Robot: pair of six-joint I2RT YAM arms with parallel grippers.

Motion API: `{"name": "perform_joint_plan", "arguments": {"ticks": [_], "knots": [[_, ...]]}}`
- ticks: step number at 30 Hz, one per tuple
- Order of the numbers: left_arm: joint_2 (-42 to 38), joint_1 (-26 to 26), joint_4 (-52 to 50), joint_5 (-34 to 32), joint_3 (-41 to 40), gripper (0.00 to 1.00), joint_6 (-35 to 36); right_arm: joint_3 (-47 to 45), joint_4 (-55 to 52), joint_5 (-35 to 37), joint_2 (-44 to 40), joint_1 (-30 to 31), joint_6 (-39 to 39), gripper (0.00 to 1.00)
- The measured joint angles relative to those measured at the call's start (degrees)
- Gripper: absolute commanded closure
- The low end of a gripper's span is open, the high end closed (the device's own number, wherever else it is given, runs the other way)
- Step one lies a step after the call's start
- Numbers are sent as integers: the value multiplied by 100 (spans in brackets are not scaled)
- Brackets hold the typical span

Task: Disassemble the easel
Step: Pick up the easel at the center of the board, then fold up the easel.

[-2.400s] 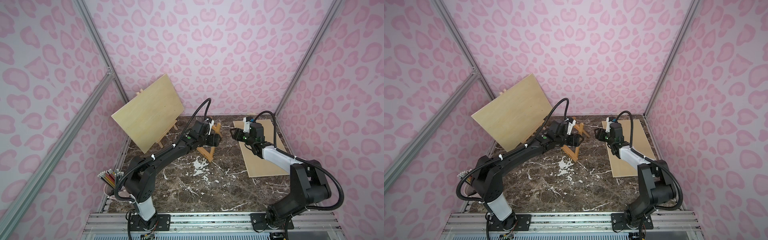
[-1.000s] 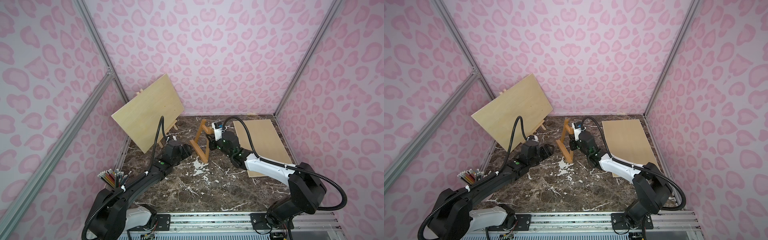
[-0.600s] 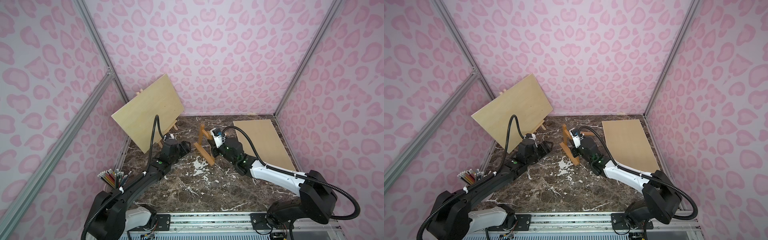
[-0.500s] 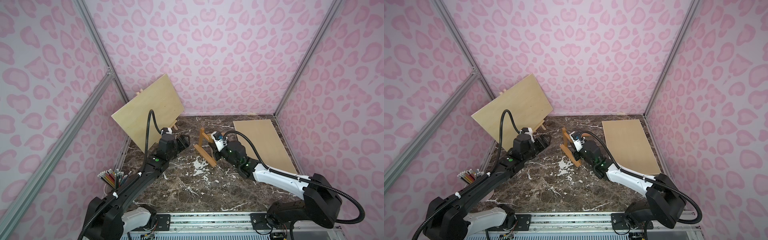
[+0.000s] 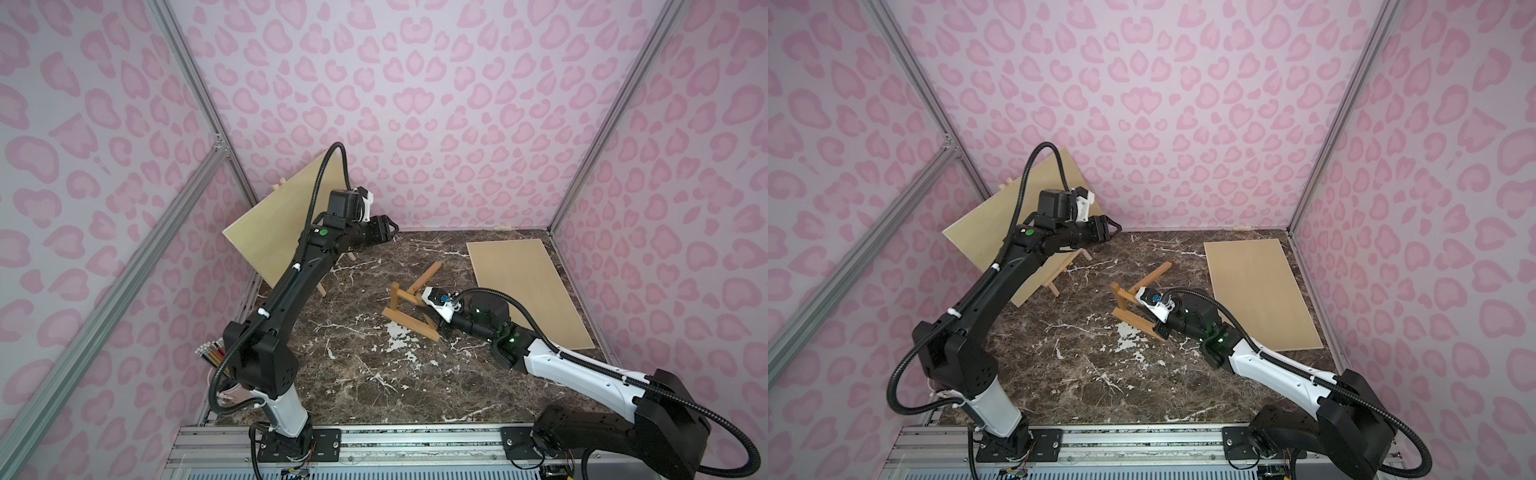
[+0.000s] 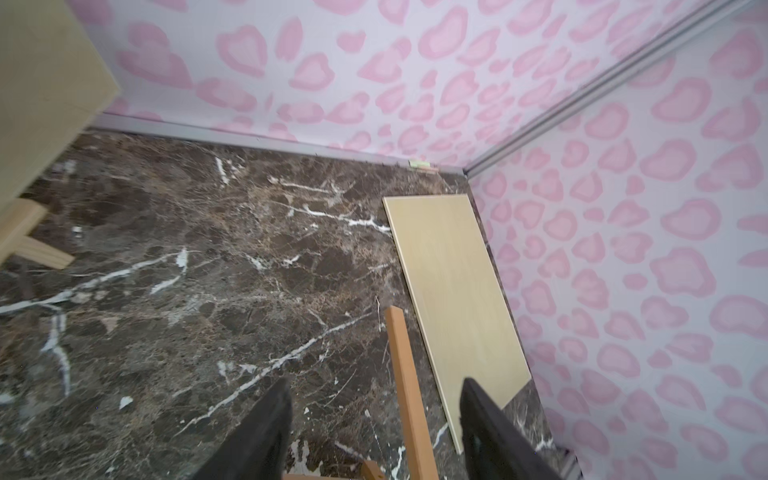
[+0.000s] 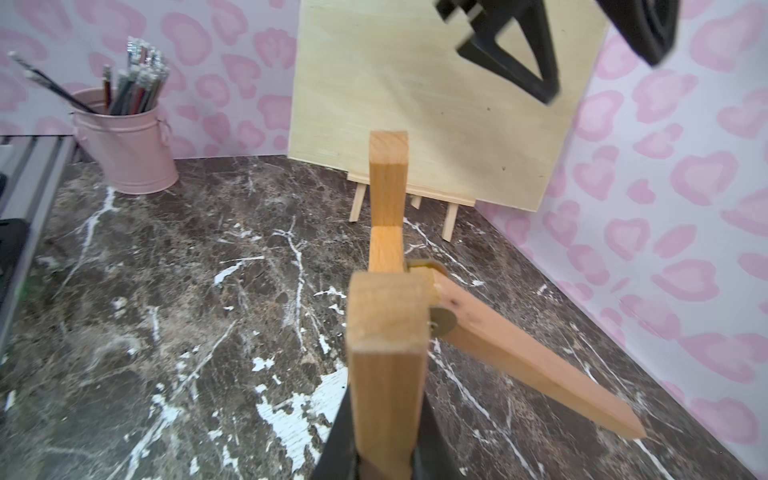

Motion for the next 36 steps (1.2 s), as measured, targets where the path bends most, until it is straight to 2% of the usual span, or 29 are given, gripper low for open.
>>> {"name": "perform_joint_plan", "arguments": {"ticks": [5,12,17,27,31,34,36], "knots": [[911,-105,-846,686,557,44,496,-7,-153,-496,-9,0,-131,100],[1827,-549,-1746,977,1370,48,1211,-7,-98,-737,76,0,-249,100],[2146,-669,-2116,960,1287,50,1392,-107,55,-778,46,-76,-243,100],[2282,-975,-2275,981,890,64,1556,-367,273,-839,-184,-330,42,100],[2269,-968,-2330,988,658,76,1622,-468,385,-833,-260,-452,205,100],[2190,-957,-2352,966,503,81,1624,-562,544,-837,-308,-601,367,100],[2118,-953,-2354,918,433,89,1622,-579,595,-807,-313,-651,431,100]]}}
